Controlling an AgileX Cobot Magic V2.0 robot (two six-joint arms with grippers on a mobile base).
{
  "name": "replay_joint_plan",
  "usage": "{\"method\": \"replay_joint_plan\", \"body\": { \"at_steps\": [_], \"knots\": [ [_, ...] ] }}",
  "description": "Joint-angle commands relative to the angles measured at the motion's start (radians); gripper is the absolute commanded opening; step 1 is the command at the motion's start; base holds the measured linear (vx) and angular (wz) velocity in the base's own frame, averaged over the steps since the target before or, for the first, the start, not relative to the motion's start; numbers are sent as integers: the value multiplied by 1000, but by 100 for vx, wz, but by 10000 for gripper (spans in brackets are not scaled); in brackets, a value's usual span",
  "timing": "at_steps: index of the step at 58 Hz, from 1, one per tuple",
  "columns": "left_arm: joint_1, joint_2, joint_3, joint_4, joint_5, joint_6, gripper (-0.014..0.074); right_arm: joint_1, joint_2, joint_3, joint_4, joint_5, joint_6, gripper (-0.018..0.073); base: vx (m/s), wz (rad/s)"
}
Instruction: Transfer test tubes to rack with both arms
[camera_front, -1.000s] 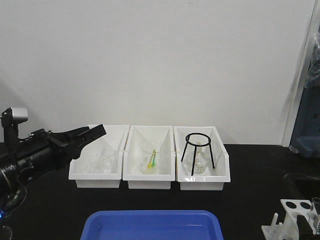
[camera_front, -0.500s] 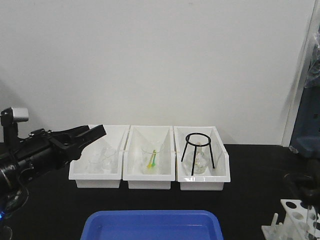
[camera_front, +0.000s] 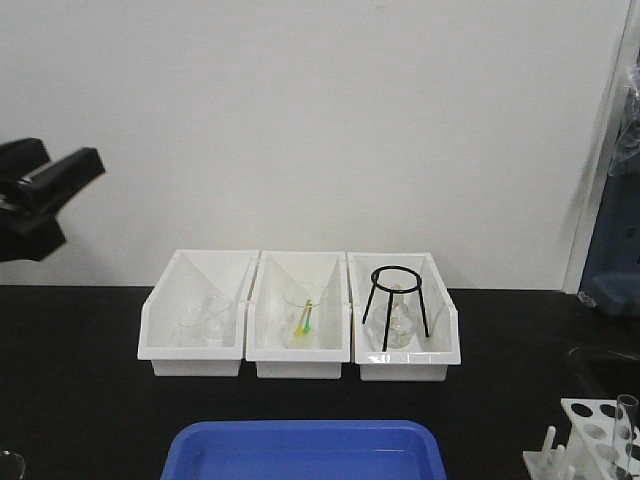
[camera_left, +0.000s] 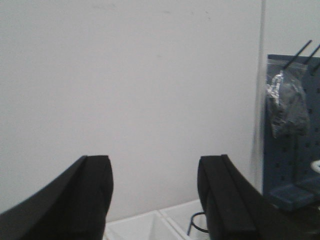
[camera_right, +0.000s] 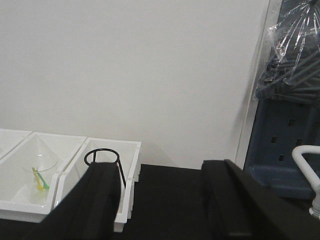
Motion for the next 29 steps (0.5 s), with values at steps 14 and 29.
{"method": "replay_joint_plan", "body": {
  "at_steps": [14, 29],
  "knots": [
    [0, -247, -21, -35, 448, 1, 515, -6, -9, -34, -7, -75, -12, 435, 0, 0],
    [0, -310, -21, -35, 623, 1, 515, -6, -9, -34, -7, -75, -12, 435, 0, 0]
  ]
}}
